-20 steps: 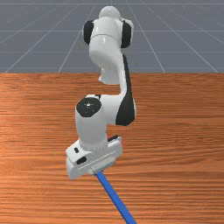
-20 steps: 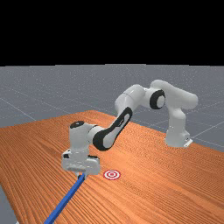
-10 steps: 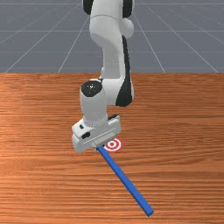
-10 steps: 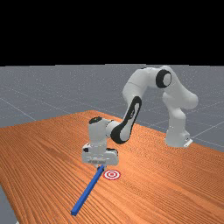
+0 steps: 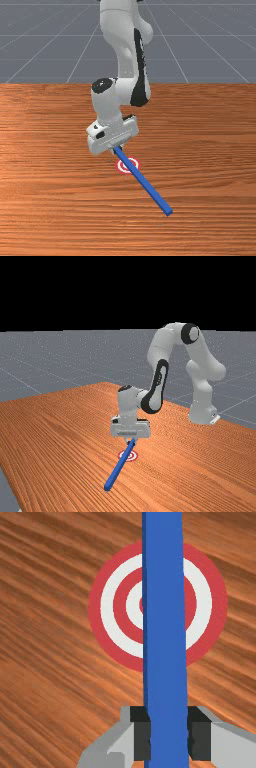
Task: Pull the pivot to the target area
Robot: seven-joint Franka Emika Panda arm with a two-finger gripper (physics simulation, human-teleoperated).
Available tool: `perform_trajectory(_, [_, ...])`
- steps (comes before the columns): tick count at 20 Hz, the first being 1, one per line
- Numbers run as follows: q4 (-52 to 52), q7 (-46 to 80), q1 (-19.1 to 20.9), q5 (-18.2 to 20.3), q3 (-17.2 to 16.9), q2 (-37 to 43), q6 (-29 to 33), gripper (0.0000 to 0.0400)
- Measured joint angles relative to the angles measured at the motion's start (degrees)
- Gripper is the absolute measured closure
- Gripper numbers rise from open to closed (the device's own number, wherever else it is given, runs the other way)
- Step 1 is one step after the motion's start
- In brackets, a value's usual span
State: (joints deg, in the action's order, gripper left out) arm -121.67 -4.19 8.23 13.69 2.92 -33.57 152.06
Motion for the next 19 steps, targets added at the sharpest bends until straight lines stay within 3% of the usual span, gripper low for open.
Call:
perform_trajectory(2, [-1.3,-1.1,1.0,0.9,0.8,0.7,0.4,0.0305])
perform_trajectory(3, [-3.5,0.4,-3.3,-6.0,-3.5,1.9,3.3,0.0303])
perform_trajectory(10, [-12.7,9.9,-5.0,-1.1,-4.9,6.3,8.5,0.0302])
perform_trajectory(14, [-13.9,6.4,-3.2,-1.7,-4.4,6.9,8.9,0.0305])
perform_trajectory(15, [-15.6,2.6,-1.1,-1.1,-2.2,7.2,12.6,0.0305])
perform_trajectory(16, [-15.2,4.8,-3.4,-3.0,-4.7,7.4,9.7,0.0304])
perform_trajectory(17, [-14.2,5.3,-3.5,-3.6,-5.0,7.4,5.5,0.0305])
perform_trajectory(19, [-15.4,5.4,-3.5,-3.8,-5.2,8.2,4.7,0.0304])
